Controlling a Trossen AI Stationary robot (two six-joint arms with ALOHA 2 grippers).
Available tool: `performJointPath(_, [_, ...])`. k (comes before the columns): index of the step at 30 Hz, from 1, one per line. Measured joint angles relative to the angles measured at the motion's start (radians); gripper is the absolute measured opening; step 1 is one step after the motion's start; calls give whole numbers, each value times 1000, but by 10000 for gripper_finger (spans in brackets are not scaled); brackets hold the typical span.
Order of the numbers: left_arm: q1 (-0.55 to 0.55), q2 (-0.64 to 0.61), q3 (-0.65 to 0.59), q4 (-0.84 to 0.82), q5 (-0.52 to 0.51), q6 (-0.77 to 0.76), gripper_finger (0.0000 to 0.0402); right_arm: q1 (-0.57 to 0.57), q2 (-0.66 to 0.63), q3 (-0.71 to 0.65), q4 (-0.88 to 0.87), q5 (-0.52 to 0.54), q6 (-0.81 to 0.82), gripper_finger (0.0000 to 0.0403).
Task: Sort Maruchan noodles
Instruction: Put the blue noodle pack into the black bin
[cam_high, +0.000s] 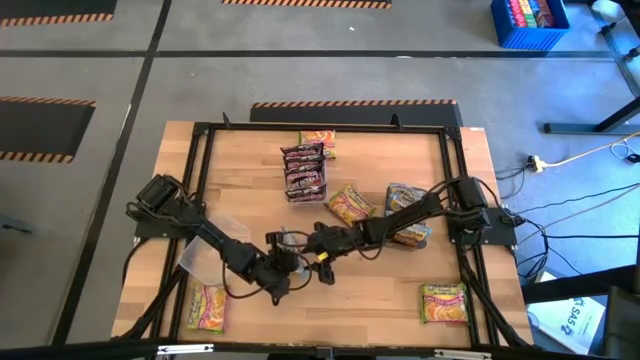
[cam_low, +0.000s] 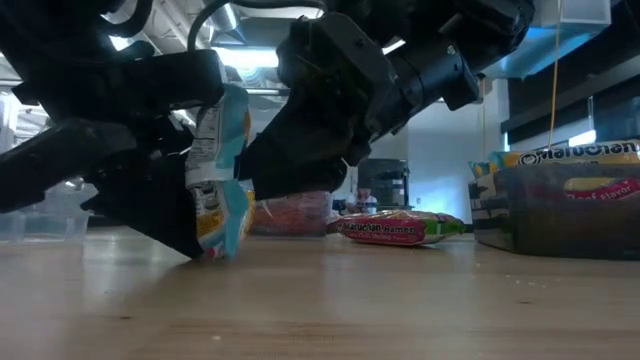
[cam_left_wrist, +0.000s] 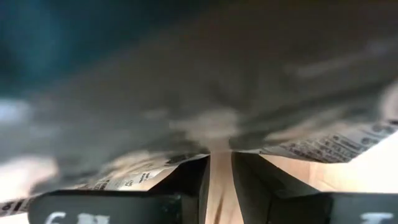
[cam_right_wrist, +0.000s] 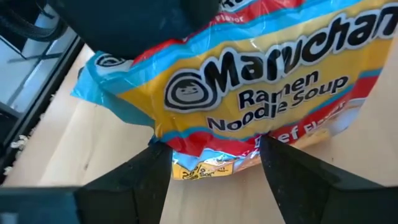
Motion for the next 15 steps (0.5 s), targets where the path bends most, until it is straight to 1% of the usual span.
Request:
performJointPath(5, [-4, 0, 0, -2, -44, 29, 60, 6, -1, 0, 0, -4, -65, 241])
performJointPath(9, [-18, -6, 0, -24, -60, 94, 60, 9, -3, 1, -23, 9, -106, 241])
performJointPath(15, [-54, -11, 4, -72, -108, 86, 60, 7, -2, 2, -42, 9, -119, 241])
